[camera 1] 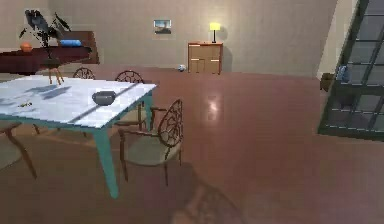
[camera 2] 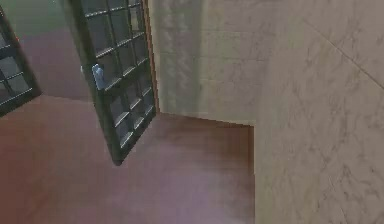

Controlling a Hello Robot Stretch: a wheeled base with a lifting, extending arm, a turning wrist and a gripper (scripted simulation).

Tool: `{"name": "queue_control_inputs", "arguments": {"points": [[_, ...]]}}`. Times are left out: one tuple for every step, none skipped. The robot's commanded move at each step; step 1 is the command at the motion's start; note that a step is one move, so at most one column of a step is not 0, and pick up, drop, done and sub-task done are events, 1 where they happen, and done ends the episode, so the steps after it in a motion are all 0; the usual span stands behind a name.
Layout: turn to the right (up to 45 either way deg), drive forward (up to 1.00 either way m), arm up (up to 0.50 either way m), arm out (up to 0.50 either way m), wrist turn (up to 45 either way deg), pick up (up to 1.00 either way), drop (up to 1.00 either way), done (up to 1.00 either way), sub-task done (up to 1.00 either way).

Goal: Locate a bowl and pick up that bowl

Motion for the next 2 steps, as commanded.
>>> {"name": "queue_control_inputs", "arguments": {"points": [[12.0, 0.0, 0.0, 0.0, 0.0, 0.0, 0.0, 0.0, 0.0], [3.0, 0.0, 0.0, 0.0, 0.0, 0.0, 0.0, 0.0, 0.0]]}}
